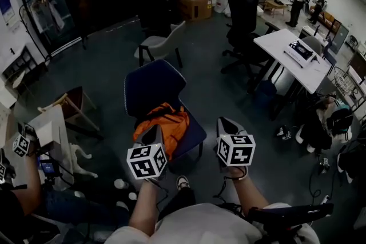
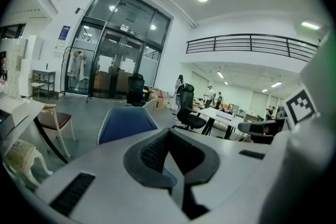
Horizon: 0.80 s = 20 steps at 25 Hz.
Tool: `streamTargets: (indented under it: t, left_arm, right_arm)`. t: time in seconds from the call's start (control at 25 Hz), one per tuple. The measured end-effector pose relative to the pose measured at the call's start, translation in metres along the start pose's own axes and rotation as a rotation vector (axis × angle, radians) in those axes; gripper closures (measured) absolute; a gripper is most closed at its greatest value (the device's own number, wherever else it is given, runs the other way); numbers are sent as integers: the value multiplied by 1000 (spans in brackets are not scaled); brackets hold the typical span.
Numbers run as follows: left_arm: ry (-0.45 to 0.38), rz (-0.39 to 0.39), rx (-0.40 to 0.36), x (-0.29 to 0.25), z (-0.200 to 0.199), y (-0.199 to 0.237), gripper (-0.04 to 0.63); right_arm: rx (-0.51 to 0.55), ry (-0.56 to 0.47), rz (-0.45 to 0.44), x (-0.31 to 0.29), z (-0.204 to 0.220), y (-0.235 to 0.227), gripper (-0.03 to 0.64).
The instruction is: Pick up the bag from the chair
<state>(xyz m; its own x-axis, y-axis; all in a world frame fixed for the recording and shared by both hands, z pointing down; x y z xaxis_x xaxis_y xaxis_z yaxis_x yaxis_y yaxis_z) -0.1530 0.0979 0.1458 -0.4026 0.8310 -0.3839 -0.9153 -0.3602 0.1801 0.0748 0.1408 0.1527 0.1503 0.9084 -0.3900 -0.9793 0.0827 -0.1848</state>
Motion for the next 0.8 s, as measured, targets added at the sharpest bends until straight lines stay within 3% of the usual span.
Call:
streamTargets:
  t: [0.4, 0.8]
  left_arm:
    - [31, 28, -6, -84, -32, 26, 583]
    - [47, 28, 59, -151, -48, 57, 583]
  right_arm:
    - [-30, 13, 25, -78, -28, -16, 584]
    - [17, 40, 43, -140, -61, -27, 584]
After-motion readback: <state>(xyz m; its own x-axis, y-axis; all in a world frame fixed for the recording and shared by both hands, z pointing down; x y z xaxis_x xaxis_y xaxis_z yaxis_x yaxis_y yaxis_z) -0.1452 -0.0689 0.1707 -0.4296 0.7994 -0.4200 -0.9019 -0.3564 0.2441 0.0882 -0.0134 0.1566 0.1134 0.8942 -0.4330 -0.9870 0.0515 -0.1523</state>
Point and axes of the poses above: the fingertips, and each gripper's own axes: x backward along the fingers, y to its left, z out of its underside, the point moved 2 cm from there along x, backward along the fingers, and after that the axes turned 6 degrees about -z, right-handed, at the moved point
